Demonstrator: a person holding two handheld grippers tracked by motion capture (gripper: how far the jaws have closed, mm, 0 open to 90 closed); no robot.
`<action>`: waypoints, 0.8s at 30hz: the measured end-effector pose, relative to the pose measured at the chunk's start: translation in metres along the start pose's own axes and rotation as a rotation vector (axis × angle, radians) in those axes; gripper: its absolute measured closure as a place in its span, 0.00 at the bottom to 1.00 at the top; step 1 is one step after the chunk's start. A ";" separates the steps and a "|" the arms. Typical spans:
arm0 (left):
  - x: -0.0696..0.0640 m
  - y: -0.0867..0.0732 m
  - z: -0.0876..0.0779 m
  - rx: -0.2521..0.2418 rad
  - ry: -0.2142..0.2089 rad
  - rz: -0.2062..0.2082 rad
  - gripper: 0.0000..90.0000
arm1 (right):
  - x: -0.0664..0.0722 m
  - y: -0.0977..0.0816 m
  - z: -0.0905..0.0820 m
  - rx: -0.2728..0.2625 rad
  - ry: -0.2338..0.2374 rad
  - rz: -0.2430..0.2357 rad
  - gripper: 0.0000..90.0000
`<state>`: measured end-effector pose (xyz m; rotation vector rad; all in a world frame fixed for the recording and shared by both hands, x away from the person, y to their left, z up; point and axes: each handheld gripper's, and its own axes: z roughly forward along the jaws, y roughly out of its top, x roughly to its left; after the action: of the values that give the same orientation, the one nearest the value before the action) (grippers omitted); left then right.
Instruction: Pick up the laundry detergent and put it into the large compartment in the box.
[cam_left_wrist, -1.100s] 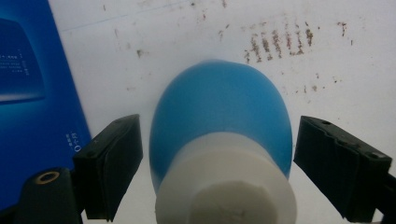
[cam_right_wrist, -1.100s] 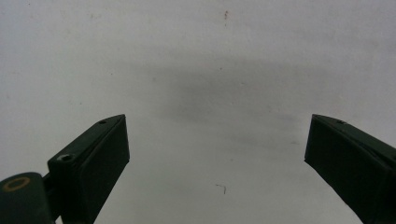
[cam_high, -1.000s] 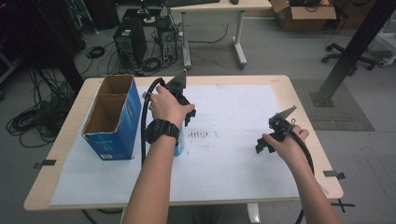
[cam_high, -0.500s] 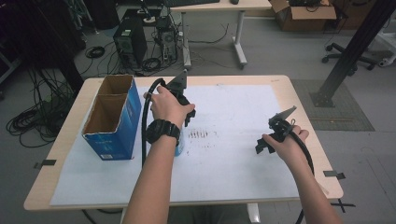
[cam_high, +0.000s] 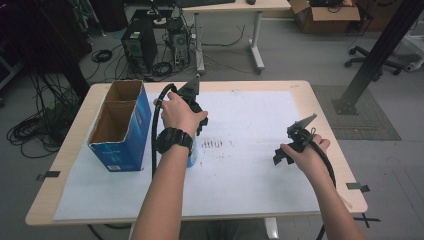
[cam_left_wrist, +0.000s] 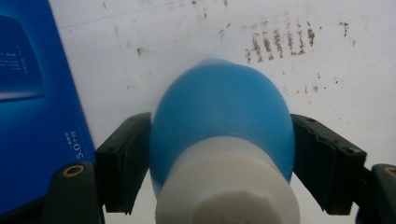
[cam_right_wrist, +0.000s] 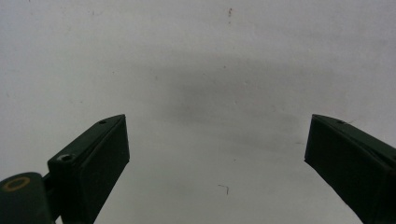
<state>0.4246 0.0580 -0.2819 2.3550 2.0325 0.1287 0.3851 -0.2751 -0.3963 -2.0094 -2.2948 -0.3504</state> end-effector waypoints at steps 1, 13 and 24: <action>0.000 0.000 0.000 0.000 0.000 -0.003 0.29 | 0.000 0.000 0.000 0.000 -0.001 -0.001 0.07; 0.002 0.000 0.001 -0.007 -0.001 -0.008 0.37 | -0.002 -0.001 0.000 -0.005 0.002 -0.001 0.07; 0.002 0.001 0.000 -0.011 -0.003 -0.010 0.41 | -0.002 -0.001 -0.002 -0.010 0.005 -0.001 0.07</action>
<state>0.4254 0.0602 -0.2814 2.3368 2.0374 0.1354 0.3840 -0.2780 -0.3947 -2.0093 -2.2963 -0.3678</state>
